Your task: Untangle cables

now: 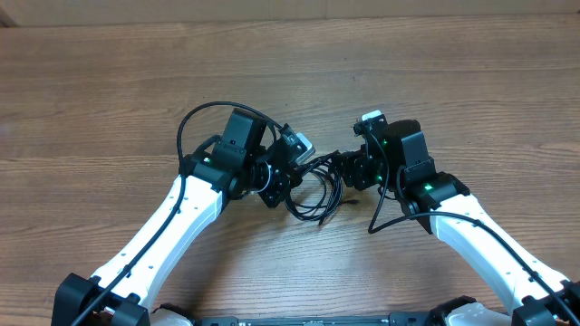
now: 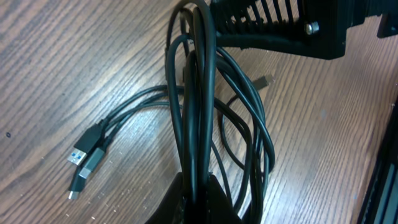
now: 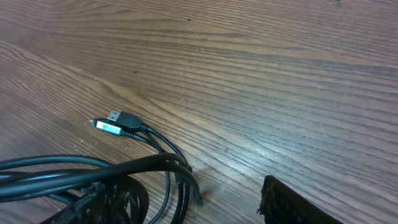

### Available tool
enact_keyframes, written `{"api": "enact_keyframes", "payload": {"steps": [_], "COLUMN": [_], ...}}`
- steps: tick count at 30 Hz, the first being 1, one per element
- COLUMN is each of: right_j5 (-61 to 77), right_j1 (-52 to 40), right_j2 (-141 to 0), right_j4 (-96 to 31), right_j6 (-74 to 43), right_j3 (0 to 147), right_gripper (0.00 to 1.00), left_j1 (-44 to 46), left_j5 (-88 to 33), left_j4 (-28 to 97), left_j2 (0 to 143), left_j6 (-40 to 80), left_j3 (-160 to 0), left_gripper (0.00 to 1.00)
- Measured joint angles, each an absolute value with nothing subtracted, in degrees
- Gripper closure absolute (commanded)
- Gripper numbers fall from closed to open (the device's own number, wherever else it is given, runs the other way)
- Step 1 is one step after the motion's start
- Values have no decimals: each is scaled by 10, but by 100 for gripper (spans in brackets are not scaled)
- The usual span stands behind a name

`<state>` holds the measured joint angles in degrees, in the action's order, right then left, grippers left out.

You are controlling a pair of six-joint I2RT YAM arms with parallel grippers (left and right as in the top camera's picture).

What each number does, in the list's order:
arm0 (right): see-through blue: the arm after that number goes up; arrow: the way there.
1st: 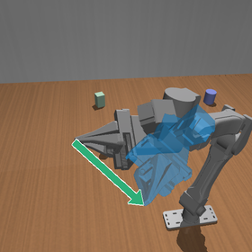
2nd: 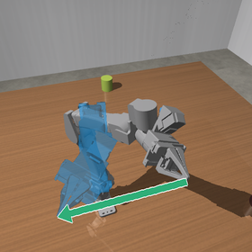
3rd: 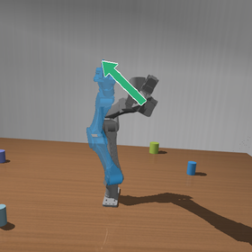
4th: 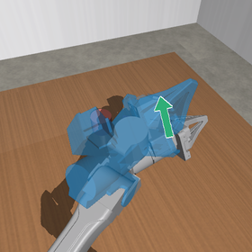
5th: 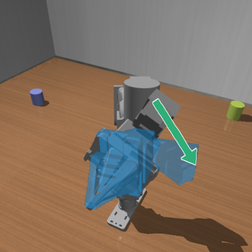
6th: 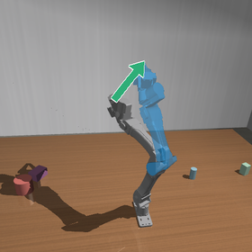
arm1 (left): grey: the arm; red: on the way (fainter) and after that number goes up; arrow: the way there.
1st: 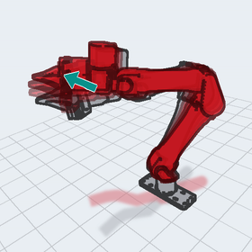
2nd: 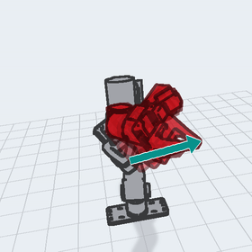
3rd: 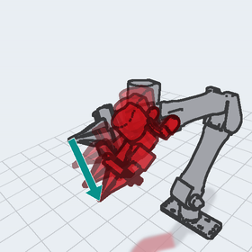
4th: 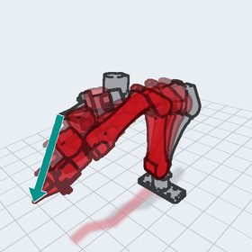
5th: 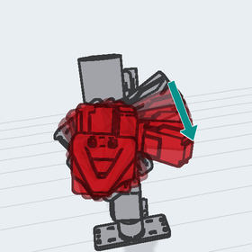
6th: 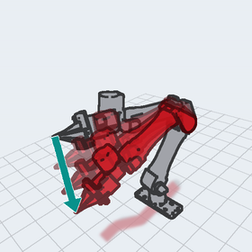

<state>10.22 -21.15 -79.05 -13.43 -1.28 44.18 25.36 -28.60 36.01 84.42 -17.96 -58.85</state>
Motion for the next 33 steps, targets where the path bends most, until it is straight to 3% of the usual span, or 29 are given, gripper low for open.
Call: {"api": "enact_keyframes", "payload": {"steps": [11,17,21,26,33], "right_j5": [15,-4,-5,-5,66], "right_j1": [-206,-206,-206,-206,-206], "right_j2": [-790,-790,-790,-790,-790], "right_j4": [-112,-108,-130,-165,-167], "right_j6": [-13,-13,-13,-30,-42], "right_j3": [442,442,442,442,442], "right_gripper": [14,15,28,28,12], "left_j1": [254,254,254,254,254], "left_j5": [-295,-298,-294,-243,-194], "left_j4": [418,420,416,411,377], "left_j2": [844,844,844,844,844], "left_j6": [-196,-201,-201,-186,-164], "left_j3": [-588,-588,-588,-588,-588], "left_gripper": [96,96,96,96,96]}}
